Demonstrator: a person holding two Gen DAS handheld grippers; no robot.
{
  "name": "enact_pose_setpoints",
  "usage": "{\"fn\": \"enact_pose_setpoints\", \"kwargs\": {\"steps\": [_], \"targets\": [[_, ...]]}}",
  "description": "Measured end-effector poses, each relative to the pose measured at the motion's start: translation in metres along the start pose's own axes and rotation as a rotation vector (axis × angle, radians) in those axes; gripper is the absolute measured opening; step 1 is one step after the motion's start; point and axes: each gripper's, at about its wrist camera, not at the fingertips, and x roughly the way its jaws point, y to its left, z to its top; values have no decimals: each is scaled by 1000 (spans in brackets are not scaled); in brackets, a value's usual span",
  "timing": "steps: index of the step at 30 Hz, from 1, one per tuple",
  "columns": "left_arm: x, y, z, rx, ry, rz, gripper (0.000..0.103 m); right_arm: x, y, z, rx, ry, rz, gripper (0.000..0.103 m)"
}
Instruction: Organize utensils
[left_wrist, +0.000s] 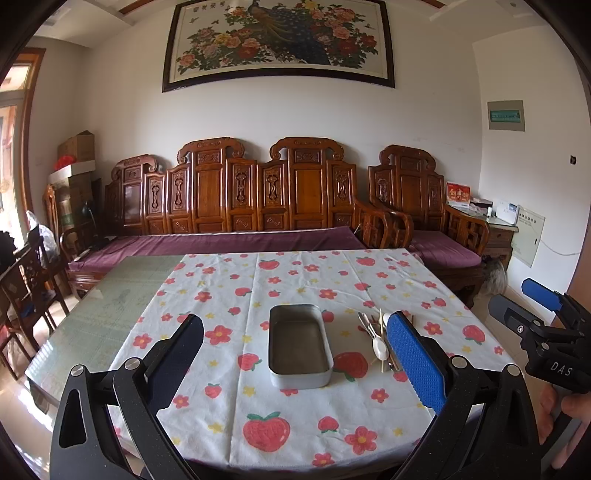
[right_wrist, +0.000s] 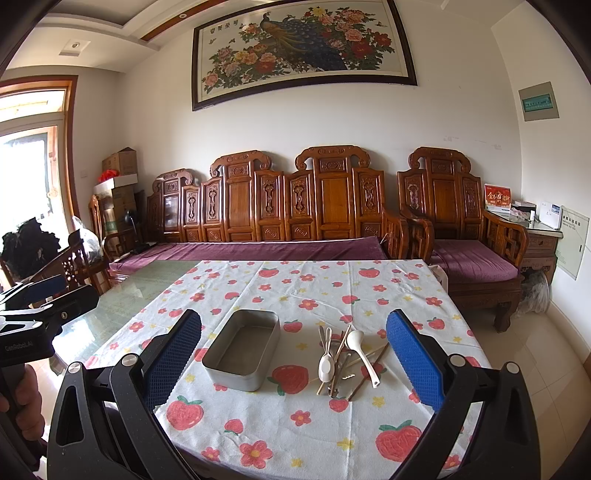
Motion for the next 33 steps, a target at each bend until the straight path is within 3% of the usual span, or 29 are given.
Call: {"fn": "enact_pose_setpoints", "kwargs": {"steps": [12,23,27,33], "targets": [[13,4,-5,-3,40,-4,97,6,-2,-2,7,19,-1,100],[64,7,-34,16,153,-24,97,59,-15,-35,-11,104,-9,100],[84,3,-40,41,181,-38,97,82,-27,-47,-13,138,-18,95],[119,-5,-46,74,232,-72,97,120,-55,-56,-9,187,-46,75]]}}
